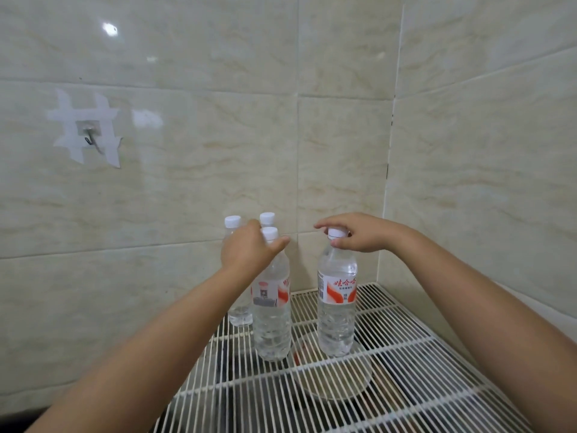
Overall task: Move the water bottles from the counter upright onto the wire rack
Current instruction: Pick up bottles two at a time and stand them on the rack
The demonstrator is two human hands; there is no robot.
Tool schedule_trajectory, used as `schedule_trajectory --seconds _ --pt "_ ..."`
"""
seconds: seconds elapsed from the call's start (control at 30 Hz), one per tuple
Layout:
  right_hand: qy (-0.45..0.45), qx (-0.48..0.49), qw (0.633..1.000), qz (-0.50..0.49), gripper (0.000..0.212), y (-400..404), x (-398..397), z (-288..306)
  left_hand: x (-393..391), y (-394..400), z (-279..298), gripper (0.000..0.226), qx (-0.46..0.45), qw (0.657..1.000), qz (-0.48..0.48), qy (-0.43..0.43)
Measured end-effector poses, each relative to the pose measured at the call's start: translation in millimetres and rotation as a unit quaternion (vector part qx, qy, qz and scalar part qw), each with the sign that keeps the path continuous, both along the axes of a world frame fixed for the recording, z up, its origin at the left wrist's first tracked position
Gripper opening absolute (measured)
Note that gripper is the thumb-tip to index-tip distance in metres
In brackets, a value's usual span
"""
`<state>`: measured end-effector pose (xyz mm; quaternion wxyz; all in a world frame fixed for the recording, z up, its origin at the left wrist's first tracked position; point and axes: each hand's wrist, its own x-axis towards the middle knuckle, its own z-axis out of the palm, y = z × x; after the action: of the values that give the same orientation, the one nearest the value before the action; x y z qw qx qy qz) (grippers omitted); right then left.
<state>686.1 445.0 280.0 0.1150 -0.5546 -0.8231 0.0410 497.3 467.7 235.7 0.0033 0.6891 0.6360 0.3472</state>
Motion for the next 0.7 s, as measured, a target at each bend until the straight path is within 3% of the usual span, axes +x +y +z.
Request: schedule_trajectory --seconds 0.13,0.27,0.33,0.5,0.7 --pt "-0.001 0.034 0.999 -0.03 0.058 1.2 -6.5 -5.8 -12.2 -2.3 8.6 0.051 -0.072 0.979 -0.175 -0.078" --pt "-0.013 0.06 0.997 -0.046 0.05 1.6 -6.3 -11.6 -37.3 -7.1 16.7 0.048 -0.153 0.932 -0.305 -0.121" --pt "-0.018 0.065 0.996 -0.049 0.047 0.2 -5.0 -12.3 -38.4 -7.9 15.8 0.043 -0.126 0.941 -0.296 -0.107" --pt "-0.018 0.057 0.998 -0.026 0.044 -6.8 -2.8 -10.5 -30.2 -8.2 4.4 0.024 0.018 0.982 -0.152 -0.109" --pt "0.0 0.048 0.998 -0.038 0.049 -2.6 -6.0 -11.6 -18.0 -16.0 0.7 0.034 0.011 0.985 -0.166 -0.038"
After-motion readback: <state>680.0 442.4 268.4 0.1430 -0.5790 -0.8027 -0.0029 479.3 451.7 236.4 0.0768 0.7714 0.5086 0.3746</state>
